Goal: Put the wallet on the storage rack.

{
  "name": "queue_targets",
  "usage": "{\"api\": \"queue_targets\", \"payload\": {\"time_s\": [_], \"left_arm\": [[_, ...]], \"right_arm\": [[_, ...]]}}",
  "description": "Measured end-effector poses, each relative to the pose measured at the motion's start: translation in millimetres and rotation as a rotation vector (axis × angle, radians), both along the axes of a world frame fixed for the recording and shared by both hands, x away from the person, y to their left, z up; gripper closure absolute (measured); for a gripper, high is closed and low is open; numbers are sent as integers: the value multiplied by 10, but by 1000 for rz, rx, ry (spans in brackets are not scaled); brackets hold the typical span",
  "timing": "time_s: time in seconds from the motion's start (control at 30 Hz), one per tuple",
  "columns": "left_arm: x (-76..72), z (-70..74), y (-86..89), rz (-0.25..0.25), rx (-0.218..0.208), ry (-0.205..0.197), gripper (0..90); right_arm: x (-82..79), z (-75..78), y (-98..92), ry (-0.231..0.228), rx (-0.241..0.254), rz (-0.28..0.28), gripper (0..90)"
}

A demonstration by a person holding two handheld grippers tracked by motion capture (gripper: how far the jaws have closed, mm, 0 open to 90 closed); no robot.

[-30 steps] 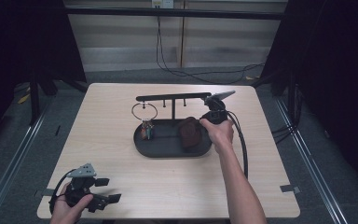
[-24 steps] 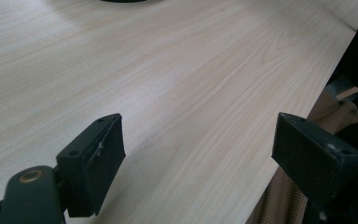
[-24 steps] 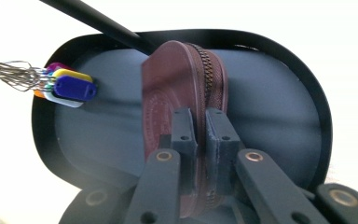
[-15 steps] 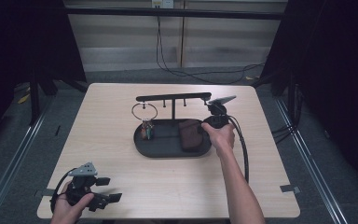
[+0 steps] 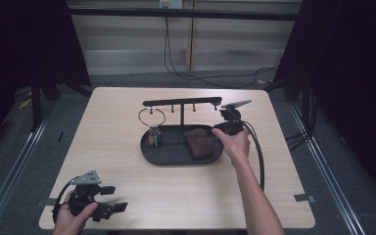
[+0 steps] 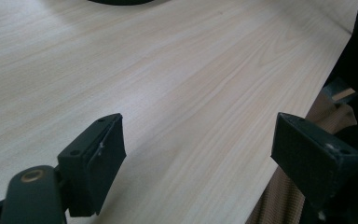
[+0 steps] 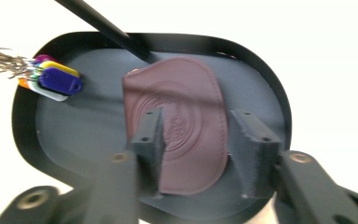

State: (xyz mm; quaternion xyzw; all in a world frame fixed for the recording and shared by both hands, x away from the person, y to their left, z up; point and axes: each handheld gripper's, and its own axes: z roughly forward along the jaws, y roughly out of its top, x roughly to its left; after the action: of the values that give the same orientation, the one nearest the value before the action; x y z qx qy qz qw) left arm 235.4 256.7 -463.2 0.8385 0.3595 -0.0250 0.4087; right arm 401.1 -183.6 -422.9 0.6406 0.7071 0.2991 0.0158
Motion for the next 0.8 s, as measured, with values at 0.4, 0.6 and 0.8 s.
{"api": "queue_targets", "payload": {"time_s": [0.4,0.6,0.8], "left_arm": [[7,-10,7,12,0,3,171],[4,-15,3,21,-3,7,171],[8,-15,7,22,-1,4,171]], "right_arm": [[-397,-97,-211,-78,1,18,402],[-623,-154,-282,-90,4,36,378],[-816,-221,-385,-112,1,36,367]]}}
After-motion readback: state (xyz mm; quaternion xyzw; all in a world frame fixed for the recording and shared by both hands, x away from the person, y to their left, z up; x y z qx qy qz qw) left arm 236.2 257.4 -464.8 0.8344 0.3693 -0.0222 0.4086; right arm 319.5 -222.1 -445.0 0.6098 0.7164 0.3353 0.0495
